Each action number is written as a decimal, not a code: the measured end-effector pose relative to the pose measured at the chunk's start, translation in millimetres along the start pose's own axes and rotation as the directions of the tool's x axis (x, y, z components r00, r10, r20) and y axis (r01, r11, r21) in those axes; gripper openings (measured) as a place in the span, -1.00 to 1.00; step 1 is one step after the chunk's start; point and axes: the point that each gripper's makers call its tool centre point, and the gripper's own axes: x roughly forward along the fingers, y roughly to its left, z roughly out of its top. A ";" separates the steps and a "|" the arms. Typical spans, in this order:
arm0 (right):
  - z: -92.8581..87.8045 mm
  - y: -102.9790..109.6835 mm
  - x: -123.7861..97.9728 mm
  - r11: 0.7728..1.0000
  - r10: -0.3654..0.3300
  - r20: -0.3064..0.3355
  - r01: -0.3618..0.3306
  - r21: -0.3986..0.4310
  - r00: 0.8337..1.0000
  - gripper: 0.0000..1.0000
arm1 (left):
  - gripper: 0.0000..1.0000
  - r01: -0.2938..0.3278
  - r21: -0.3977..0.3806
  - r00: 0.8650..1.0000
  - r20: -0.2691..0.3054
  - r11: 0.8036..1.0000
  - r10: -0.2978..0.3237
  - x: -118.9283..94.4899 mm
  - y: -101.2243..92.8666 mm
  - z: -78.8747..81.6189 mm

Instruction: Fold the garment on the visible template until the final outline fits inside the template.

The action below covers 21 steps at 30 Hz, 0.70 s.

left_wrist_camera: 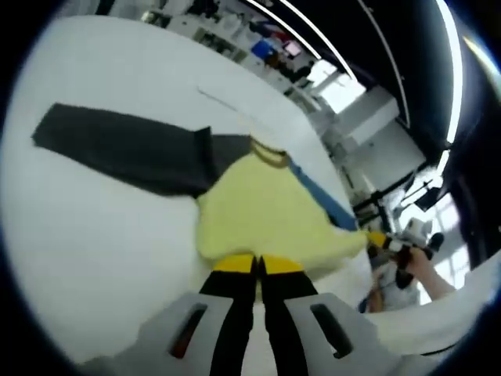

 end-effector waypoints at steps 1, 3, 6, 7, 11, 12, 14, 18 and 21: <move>1.7 -3.9 4.8 1.000 -0.002 -0.003 0.002 0.003 1.000 -0.94 | -1.00 -0.005 0.003 1.000 -0.008 1.000 0.005 4.6 3.7 2.7; 6.0 -10.3 15.6 1.000 -0.007 -0.015 0.007 0.011 1.000 -0.94 | -1.00 -0.014 0.008 1.000 -0.023 1.000 0.015 14.6 12.2 9.5; 11.7 -17.5 30.3 1.000 -0.010 -0.033 0.011 0.007 0.999 -0.94 | -1.00 -0.027 0.022 0.999 -0.031 0.999 0.028 24.9 21.5 18.4; 12.6 -18.6 32.6 1.000 -0.012 -0.037 0.012 0.007 0.999 -0.94 | -1.00 -0.031 0.020 0.999 -0.032 0.999 0.032 28.2 24.0 21.7; 17.0 -28.7 49.2 1.000 -0.023 -0.059 0.024 0.005 0.998 -0.94 | -1.00 -0.054 0.026 0.998 -0.040 0.998 0.055 43.4 35.3 33.0; 17.1 -30.5 51.9 1.000 -0.027 -0.066 0.027 0.006 0.997 -0.94 | -1.00 -0.055 0.028 0.997 -0.044 0.998 0.056 45.9 36.6 34.0; 18.0 -34.9 59.5 1.000 -0.030 -0.076 0.031 0.005 0.997 -0.94 | -1.00 -0.065 0.038 0.996 -0.052 0.997 0.067 52.8 41.9 37.1; 16.2 -46.5 74.8 0.999 -0.043 -0.106 0.043 0.000 0.993 -0.94 | -1.00 -0.088 0.054 0.993 -0.079 0.995 0.092 64.6 52.7 39.2; 12.6 -50.9 84.0 0.998 -0.055 -0.137 0.051 -0.029 0.989 -0.94 | -1.00 -0.098 0.053 0.990 -0.093 0.994 0.103 70.7 57.3 40.1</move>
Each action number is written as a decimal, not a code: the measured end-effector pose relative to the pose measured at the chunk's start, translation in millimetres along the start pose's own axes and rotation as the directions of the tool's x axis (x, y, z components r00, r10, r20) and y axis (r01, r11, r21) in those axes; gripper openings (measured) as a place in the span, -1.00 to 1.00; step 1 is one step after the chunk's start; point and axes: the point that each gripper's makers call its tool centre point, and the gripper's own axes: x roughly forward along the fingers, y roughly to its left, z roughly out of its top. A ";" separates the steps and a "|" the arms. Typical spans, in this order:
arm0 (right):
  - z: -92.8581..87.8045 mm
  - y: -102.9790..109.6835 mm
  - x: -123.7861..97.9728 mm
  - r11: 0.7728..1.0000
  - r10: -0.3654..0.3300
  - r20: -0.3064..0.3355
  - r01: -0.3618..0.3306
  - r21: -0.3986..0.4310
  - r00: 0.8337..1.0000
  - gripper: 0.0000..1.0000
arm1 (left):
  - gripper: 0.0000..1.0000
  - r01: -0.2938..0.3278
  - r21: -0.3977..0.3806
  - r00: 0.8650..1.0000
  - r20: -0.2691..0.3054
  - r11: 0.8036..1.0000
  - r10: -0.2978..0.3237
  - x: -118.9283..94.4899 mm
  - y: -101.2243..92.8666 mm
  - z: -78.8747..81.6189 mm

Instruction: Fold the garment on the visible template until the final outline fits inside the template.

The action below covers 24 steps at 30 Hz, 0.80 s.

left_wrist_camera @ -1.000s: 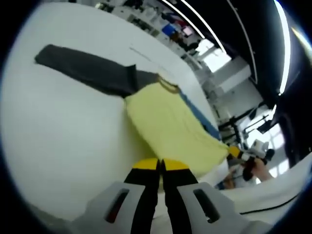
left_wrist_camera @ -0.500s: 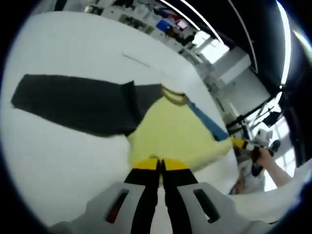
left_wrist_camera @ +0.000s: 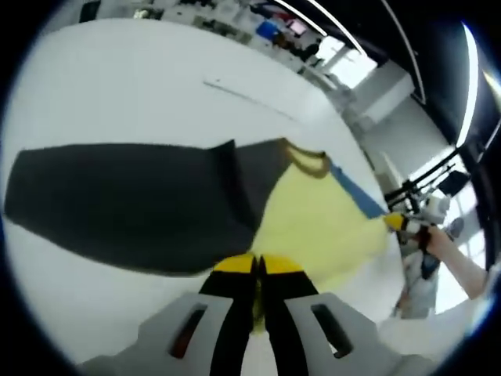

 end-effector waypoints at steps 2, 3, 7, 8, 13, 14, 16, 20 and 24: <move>-2.3 -1.3 4.2 1.000 -0.001 -0.020 0.001 -0.027 1.000 -0.94 | -1.00 -0.010 0.003 1.000 -0.008 1.000 0.010 3.5 2.4 0.4; -3.0 -2.8 6.9 0.999 -0.008 -0.025 0.007 -0.038 1.000 -0.94 | -1.00 -0.014 0.004 1.000 -0.016 1.000 0.014 5.5 3.9 0.0; -5.8 -5.8 13.2 0.999 -0.016 -0.043 0.014 -0.042 0.999 -0.94 | -1.00 -0.029 -0.004 0.999 -0.021 1.000 0.029 8.9 8.9 1.2; -5.8 -6.6 14.1 0.999 -0.016 -0.044 0.015 -0.040 0.999 -0.94 | -1.00 -0.033 -0.012 0.999 -0.019 0.999 0.033 9.3 10.6 1.8; -4.1 -9.5 21.2 1.000 -0.020 -0.044 0.019 -0.022 0.999 -0.94 | -1.00 -0.042 -0.035 0.999 -0.023 0.999 0.042 12.4 13.4 3.5; -4.5 -10.0 22.6 1.000 -0.021 -0.046 0.020 -0.024 0.999 -0.94 | -1.00 -0.046 -0.027 0.999 -0.028 0.999 0.045 13.7 13.3 3.6; -5.9 -11.0 24.9 0.999 -0.025 -0.054 0.024 -0.031 0.998 -0.94 | -1.00 -0.049 -0.021 0.998 -0.032 0.999 0.049 15.2 13.9 3.8; -6.0 -13.9 27.6 0.999 -0.030 -0.052 0.029 -0.021 0.998 -0.94 | -1.00 -0.055 -0.028 0.998 -0.035 0.998 0.054 18.1 16.9 4.4; -6.7 -14.5 29.5 0.999 -0.027 -0.053 0.025 -0.029 0.998 -0.94 | -1.00 -0.059 -0.025 0.998 -0.037 0.998 0.058 20.3 18.1 4.1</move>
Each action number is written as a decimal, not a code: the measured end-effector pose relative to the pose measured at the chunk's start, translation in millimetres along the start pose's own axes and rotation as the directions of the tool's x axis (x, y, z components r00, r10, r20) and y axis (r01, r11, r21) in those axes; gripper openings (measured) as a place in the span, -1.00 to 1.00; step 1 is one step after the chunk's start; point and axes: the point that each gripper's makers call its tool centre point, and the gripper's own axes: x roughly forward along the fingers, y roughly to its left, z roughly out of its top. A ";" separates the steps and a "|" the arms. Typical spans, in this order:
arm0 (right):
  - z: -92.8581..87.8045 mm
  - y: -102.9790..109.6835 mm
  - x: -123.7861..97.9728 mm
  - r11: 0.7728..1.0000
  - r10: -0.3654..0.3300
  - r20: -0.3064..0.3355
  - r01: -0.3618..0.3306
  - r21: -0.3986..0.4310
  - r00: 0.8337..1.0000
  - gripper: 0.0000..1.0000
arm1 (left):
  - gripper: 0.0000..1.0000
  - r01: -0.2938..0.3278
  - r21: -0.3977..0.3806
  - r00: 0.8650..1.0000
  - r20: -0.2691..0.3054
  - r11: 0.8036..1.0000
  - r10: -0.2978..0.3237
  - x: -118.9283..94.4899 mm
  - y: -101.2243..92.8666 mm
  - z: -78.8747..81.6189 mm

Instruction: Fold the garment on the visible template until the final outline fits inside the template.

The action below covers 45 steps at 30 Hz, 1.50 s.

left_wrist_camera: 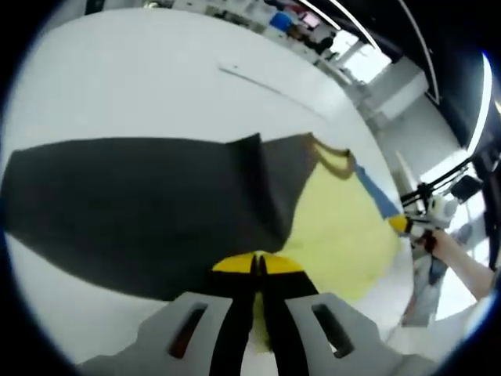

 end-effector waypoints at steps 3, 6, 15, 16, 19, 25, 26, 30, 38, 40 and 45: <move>0.1 -1.1 1.2 1.000 0.003 0.001 -0.003 0.001 1.000 -0.94 | -1.00 0.010 -0.014 1.000 0.004 1.000 -0.010 0.6 1.8 0.9; 0.2 -1.5 1.9 1.000 0.005 0.004 -0.005 0.004 1.000 -0.94 | -1.00 0.017 -0.018 1.000 0.004 1.000 -0.017 0.8 0.4 1.0; 0.9 -2.6 3.5 1.000 0.006 0.008 -0.006 -0.002 1.000 -0.93 | -1.00 0.020 -0.007 1.000 0.008 1.000 -0.020 1.5 0.2 2.9; 0.9 -2.5 3.5 1.000 0.005 0.009 -0.005 0.000 1.000 -0.93 | -1.00 0.019 -0.004 1.000 0.008 1.000 -0.019 1.5 0.1 3.0; 0.9 -4.2 2.7 1.000 -0.003 0.011 0.003 0.011 1.000 -0.86 | -1.00 0.011 -0.003 1.000 0.009 1.000 -0.011 1.5 0.3 2.7; 1.1 -4.8 -1.6 0.999 -0.006 0.022 0.006 0.039 1.000 -0.79 | -1.00 -0.005 0.007 1.000 0.012 1.000 0.004 0.9 -1.7 2.1; 0.7 -4.6 -2.6 0.999 -0.007 0.026 0.006 0.047 1.000 -0.79 | -0.99 -0.007 0.012 1.000 0.013 1.000 0.006 0.1 -1.9 2.2; -0.4 -0.8 -5.9 0.997 0.003 0.040 -0.006 0.081 0.999 -0.77 | -0.85 -0.011 -0.007 1.000 0.024 1.000 0.011 -2.5 -1.8 3.4; -4.0 3.5 -13.8 0.993 0.021 0.051 -0.026 0.112 0.998 -0.62 | -0.76 -0.003 0.012 1.000 0.020 1.000 0.003 -6.9 -6.2 0.6; -4.5 5.1 -16.9 0.993 0.022 0.055 -0.028 0.115 0.998 -0.58 | -0.75 -0.003 0.024 1.000 0.018 1.000 0.003 -8.6 -7.7 -0.9; -4.3 13.1 -25.6 0.991 0.034 0.069 -0.043 0.124 0.997 -0.48 | -0.66 0.003 0.038 1.000 0.018 0.999 -0.004 -14.2 -11.1 -4.2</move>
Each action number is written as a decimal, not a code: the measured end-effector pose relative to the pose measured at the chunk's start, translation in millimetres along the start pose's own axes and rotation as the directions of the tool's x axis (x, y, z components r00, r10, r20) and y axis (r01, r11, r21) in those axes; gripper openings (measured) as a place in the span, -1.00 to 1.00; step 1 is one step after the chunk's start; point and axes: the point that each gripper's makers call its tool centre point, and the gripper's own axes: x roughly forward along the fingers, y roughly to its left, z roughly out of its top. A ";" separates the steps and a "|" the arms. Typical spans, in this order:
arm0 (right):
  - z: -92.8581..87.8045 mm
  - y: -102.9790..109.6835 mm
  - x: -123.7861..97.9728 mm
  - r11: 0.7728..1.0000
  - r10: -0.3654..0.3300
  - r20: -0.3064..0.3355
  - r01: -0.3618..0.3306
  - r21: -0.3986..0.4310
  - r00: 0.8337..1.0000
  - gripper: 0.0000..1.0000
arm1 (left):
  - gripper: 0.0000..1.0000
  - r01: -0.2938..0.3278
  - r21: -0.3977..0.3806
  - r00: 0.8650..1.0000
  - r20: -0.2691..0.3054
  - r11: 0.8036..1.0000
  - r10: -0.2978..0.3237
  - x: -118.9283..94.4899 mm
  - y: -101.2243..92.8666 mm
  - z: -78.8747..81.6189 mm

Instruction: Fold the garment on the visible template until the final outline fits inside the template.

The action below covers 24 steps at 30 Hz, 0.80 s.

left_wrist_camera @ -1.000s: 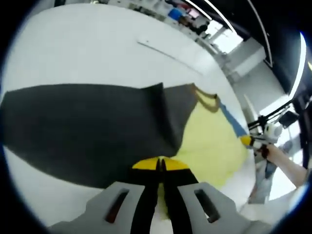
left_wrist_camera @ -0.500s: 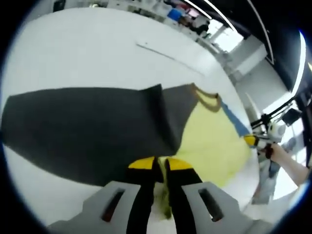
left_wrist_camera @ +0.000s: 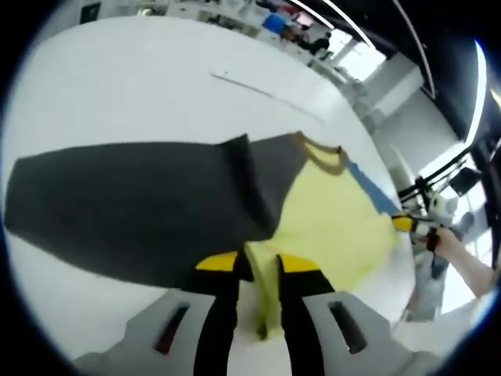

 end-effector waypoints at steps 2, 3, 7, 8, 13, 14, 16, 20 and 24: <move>-0.9 4.0 -3.6 1.000 0.006 0.004 -0.006 0.002 1.000 -0.41 | -0.64 0.001 0.007 1.000 0.001 1.000 -0.001 -3.2 -1.1 -1.1; -1.2 6.1 -5.9 1.000 0.009 0.007 -0.009 0.000 1.000 -0.38 | -0.62 0.001 0.012 1.000 0.003 1.000 -0.001 -5.5 -1.6 -1.6; -1.0 11.8 -13.4 1.000 0.019 0.020 -0.019 0.002 1.000 -0.26 | -0.56 0.006 0.020 1.000 0.014 1.000 -0.006 -13.4 -4.2 -3.1; -0.9 12.8 -14.9 1.000 0.019 0.022 -0.019 0.003 1.000 -0.22 | -0.55 0.010 0.022 1.000 0.017 1.000 -0.010 -15.6 -5.2 -3.7; -3.5 15.6 -21.5 1.000 0.017 0.026 -0.017 0.005 1.000 -0.08 | -0.46 0.016 0.032 1.000 0.016 0.999 -0.016 -21.8 -8.3 -8.7; -4.5 16.1 -23.0 1.000 0.016 0.026 -0.016 0.007 1.000 -0.06 | -0.43 0.015 0.034 1.000 0.017 0.999 -0.015 -23.6 -8.9 -10.0; -5.8 17.6 -25.2 1.000 0.018 0.027 -0.018 0.010 0.999 -0.03 | -0.37 0.014 0.037 1.000 0.020 0.999 -0.015 -26.7 -10.0 -11.6; -8.6 22.1 -30.0 1.000 0.021 0.029 -0.021 0.011 0.999 0.04 | -0.29 0.019 0.045 0.999 0.028 0.999 -0.020 -32.8 -12.9 -15.3; -13.8 28.7 -36.2 1.000 0.028 0.029 -0.028 0.009 0.999 0.12 | -0.23 0.022 0.058 0.999 0.032 0.998 -0.024 -40.6 -15.9 -21.4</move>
